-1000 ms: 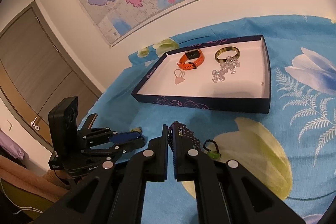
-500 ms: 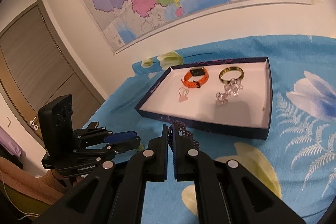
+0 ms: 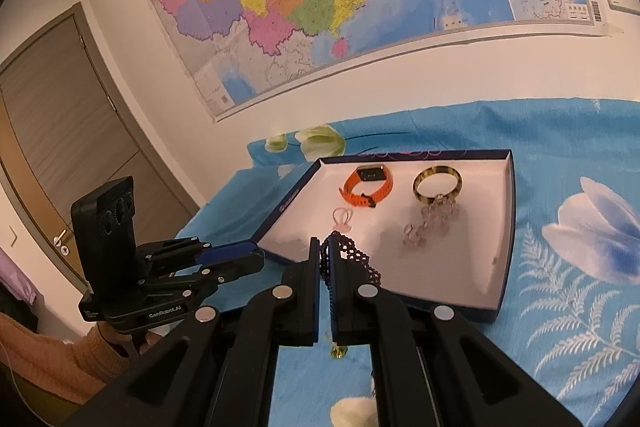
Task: Organize jewelry
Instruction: 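Grasp the black ring with the left tool while the right tool carries the purple bracelet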
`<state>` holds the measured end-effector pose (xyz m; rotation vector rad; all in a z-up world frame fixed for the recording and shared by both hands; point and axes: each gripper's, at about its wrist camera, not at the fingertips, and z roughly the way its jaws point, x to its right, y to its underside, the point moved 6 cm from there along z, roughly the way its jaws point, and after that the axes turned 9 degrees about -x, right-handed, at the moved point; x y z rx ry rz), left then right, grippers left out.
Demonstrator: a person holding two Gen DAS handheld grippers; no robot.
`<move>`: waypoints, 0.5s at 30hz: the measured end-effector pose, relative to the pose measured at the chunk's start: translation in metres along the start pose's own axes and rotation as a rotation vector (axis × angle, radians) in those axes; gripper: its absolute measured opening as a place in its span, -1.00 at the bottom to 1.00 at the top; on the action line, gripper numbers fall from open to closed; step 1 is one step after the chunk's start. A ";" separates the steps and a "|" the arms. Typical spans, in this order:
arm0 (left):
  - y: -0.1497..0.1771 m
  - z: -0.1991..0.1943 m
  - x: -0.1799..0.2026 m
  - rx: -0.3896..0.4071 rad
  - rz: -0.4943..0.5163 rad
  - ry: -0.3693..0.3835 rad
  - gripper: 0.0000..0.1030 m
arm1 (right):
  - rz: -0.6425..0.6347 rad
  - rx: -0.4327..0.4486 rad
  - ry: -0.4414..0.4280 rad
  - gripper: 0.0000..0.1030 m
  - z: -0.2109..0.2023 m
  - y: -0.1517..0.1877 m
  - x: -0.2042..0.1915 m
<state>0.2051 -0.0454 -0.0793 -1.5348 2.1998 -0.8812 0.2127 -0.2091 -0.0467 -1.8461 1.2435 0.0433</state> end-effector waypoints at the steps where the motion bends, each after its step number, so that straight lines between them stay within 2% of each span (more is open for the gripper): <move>1: -0.003 0.001 -0.002 0.001 -0.002 -0.001 -0.56 | 0.001 0.002 0.002 -0.94 0.002 -0.003 0.001; 15: -0.023 0.030 -0.015 -0.027 -0.005 -0.018 -0.56 | 0.027 -0.021 0.023 -0.94 0.029 -0.025 0.023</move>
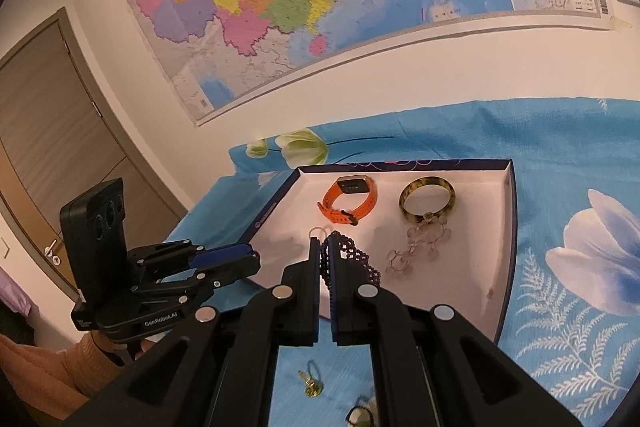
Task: Organize jewelry
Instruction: 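Lower the black ring and purple bracelet into the tray and open both tools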
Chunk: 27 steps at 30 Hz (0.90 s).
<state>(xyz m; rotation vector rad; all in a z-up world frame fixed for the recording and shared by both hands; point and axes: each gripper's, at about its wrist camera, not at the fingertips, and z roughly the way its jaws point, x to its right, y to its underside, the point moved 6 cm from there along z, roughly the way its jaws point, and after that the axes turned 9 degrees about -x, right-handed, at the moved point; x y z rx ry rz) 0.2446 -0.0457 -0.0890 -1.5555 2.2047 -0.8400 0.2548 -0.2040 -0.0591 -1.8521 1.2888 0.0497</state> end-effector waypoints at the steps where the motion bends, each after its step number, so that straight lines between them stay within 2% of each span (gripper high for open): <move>1: -0.001 0.002 0.000 -0.002 0.001 -0.001 -0.56 | 0.004 -0.004 -0.001 -0.94 0.003 -0.001 0.002; 27: -0.010 0.059 -0.010 -0.102 -0.021 -0.022 -0.56 | 0.056 -0.092 -0.031 -0.94 0.057 -0.006 0.020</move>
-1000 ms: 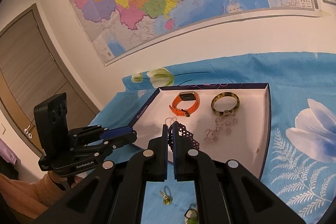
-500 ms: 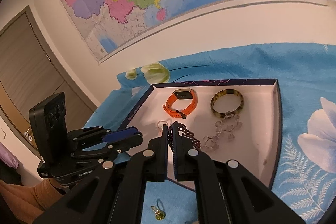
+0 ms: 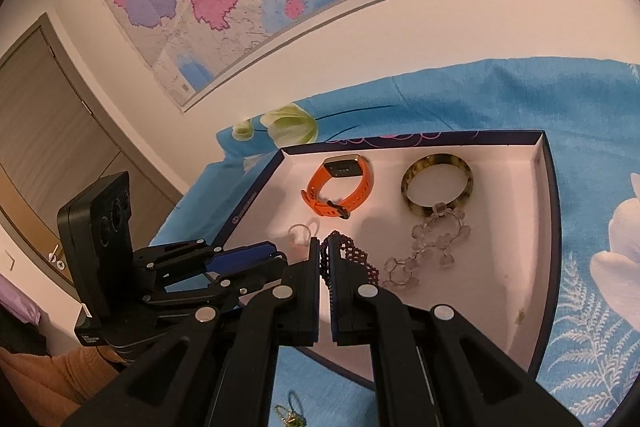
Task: Organize jewelry
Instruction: 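Lower the black ring and purple bracelet into the tray and open both tools, then move the left tool to the green bead and the right tool to the green pendant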
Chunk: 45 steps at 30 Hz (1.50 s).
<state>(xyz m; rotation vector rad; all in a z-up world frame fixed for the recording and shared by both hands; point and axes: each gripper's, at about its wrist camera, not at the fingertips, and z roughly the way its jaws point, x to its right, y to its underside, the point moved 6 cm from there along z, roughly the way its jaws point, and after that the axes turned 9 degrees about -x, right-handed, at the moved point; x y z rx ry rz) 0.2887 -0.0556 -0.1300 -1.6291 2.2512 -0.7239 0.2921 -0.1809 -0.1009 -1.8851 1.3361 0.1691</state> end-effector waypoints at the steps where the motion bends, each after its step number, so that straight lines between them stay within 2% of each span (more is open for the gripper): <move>1: 0.000 0.002 0.000 -0.005 0.001 0.001 -0.56 | 0.006 -0.001 0.005 -0.94 0.002 -0.001 0.002; 9: -0.002 0.021 -0.007 -0.051 -0.026 -0.003 -0.56 | 0.042 -0.008 0.053 -0.93 0.008 -0.003 0.018; 16: -0.004 0.021 -0.008 -0.045 -0.041 -0.004 -0.53 | 0.048 0.007 0.058 -0.87 0.000 -0.001 0.018; 18: -0.004 0.015 -0.008 -0.029 -0.040 -0.005 -0.47 | 0.045 0.011 0.062 -0.81 -0.005 0.001 0.016; 19: -0.004 0.011 -0.009 -0.020 -0.041 -0.007 -0.31 | 0.040 0.015 0.071 -0.75 -0.009 0.003 0.014; 20: -0.003 0.006 -0.010 -0.008 -0.043 -0.011 -0.24 | 0.035 0.019 0.075 -0.60 -0.013 0.006 0.013; 23: 0.000 -0.014 -0.011 0.035 -0.046 -0.012 -0.21 | 0.011 0.021 0.097 -0.57 -0.023 0.016 0.008; 25: 0.006 -0.029 -0.014 0.063 -0.051 -0.009 -0.20 | -0.006 0.016 0.111 -0.55 -0.029 0.025 0.004; 29: 0.023 -0.056 -0.017 0.101 -0.059 -0.013 -0.01 | -0.042 0.006 0.145 -0.29 -0.040 0.049 -0.004; 31: 0.036 -0.065 -0.020 0.109 -0.062 -0.017 0.00 | -0.045 -0.003 0.158 -0.29 -0.043 0.061 -0.006; 39: 0.087 -0.074 -0.009 0.069 -0.036 -0.015 0.11 | -0.054 -0.050 0.247 -0.19 -0.048 0.105 -0.008; 45: 0.108 -0.077 0.006 0.062 -0.006 -0.023 0.25 | -0.062 -0.080 0.280 -0.10 -0.045 0.124 -0.011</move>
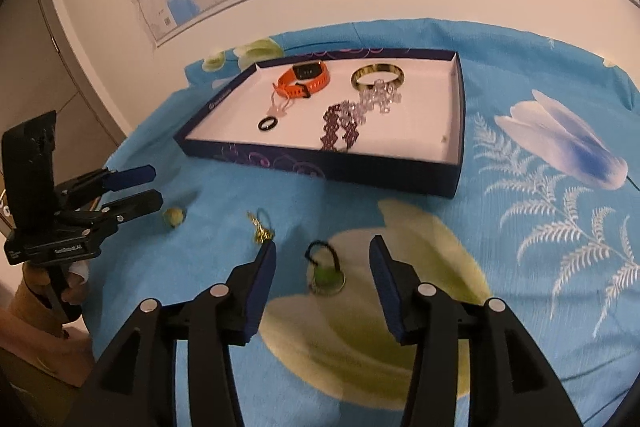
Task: Organize jewelry
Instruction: 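Move the left tool to the green bead and the right tool to the green pendant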
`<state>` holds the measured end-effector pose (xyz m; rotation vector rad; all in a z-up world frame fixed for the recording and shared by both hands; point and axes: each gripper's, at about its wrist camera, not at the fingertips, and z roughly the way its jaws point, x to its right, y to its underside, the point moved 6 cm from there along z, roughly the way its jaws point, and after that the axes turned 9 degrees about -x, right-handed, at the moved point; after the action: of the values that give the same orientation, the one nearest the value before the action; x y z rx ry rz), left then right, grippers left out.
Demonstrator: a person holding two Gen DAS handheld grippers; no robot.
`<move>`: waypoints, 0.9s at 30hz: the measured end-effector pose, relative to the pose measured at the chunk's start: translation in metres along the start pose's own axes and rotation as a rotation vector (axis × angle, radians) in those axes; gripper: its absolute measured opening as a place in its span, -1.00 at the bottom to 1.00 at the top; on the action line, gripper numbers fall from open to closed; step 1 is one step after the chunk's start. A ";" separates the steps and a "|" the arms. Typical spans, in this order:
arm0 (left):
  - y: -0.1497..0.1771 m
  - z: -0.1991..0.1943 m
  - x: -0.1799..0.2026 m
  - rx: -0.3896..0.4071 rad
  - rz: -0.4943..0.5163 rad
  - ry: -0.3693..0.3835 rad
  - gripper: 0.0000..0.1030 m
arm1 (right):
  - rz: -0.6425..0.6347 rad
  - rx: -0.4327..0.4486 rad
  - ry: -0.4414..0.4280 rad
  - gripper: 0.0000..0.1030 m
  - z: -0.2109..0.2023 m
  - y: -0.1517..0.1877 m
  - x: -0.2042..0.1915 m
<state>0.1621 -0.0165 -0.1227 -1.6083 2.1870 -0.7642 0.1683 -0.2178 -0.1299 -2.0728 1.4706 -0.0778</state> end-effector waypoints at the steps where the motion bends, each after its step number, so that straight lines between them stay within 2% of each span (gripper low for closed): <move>1: 0.002 0.000 0.002 -0.003 0.004 0.003 0.26 | 0.000 -0.002 0.004 -0.10 0.000 0.002 -0.001; 7: 0.011 0.004 0.006 -0.030 0.007 0.008 0.26 | 0.003 -0.008 0.011 -0.10 0.002 0.009 -0.006; 11: 0.015 0.009 0.008 -0.051 0.007 0.013 0.15 | 0.002 -0.010 0.015 -0.10 0.003 0.012 -0.008; 27: 0.015 0.022 0.014 -0.096 -0.015 0.051 -0.07 | 0.014 -0.008 0.052 -0.11 0.009 0.010 -0.008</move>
<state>0.1576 -0.0313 -0.1485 -1.6704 2.2819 -0.7223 0.1602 -0.2094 -0.1404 -2.0810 1.5179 -0.1213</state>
